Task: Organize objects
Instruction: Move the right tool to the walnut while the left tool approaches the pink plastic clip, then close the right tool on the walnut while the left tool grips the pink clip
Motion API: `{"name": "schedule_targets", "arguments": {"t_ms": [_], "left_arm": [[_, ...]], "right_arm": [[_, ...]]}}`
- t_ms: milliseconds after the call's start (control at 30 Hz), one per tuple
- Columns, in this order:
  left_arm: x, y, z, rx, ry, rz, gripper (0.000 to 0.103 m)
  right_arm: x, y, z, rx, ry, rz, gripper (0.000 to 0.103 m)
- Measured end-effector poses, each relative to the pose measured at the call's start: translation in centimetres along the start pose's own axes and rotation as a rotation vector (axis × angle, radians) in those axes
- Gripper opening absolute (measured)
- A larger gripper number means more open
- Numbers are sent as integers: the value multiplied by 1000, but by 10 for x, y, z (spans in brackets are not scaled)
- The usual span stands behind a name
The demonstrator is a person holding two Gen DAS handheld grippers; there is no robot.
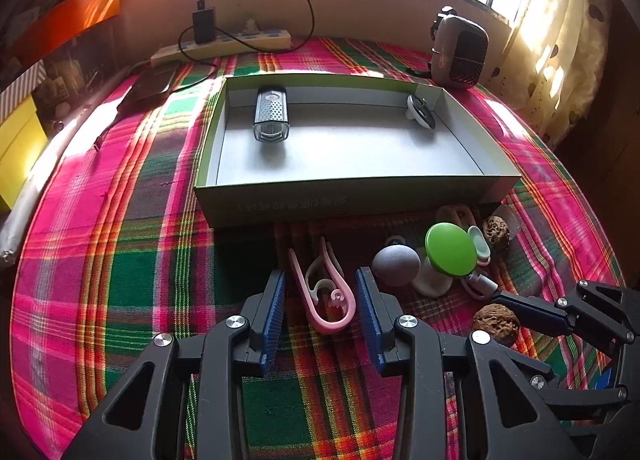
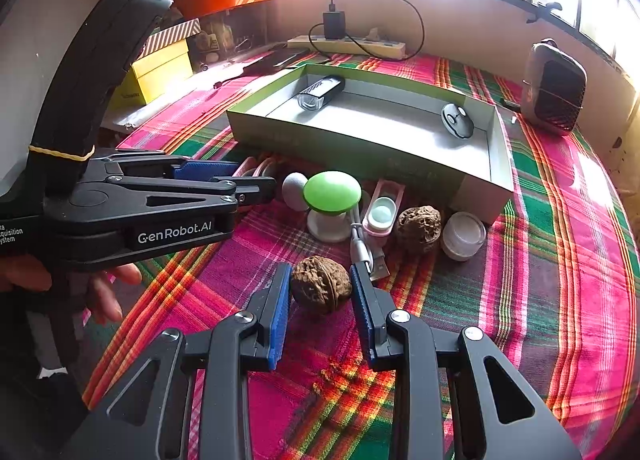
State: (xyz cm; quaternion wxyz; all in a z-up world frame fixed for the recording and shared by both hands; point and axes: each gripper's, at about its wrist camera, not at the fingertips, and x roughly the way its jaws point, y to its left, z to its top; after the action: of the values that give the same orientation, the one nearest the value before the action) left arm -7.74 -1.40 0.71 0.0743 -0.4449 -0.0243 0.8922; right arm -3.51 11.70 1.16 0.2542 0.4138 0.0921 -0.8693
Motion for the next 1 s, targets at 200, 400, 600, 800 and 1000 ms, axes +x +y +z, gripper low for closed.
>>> {"name": "schedule_targets", "arguments": {"t_ms": [200,400,600,800,1000], "left_arm": [[1,-1,1,6,2,11,32],[1,3,0,2,0,25,23],[1,5,0,-1,-2,23,22],[0,5,0,-2,-2,23,22],[-1,8,-1,-9,-4,15,22]], "right_arm": [[1,-1,0,2,3,1,31],[2,-1,0,2,5,3,31],[2,-1,0,2,4,4,31],[2,-2,0,4,4,2,31],[2,-3,0,5,4,3,31]]}}
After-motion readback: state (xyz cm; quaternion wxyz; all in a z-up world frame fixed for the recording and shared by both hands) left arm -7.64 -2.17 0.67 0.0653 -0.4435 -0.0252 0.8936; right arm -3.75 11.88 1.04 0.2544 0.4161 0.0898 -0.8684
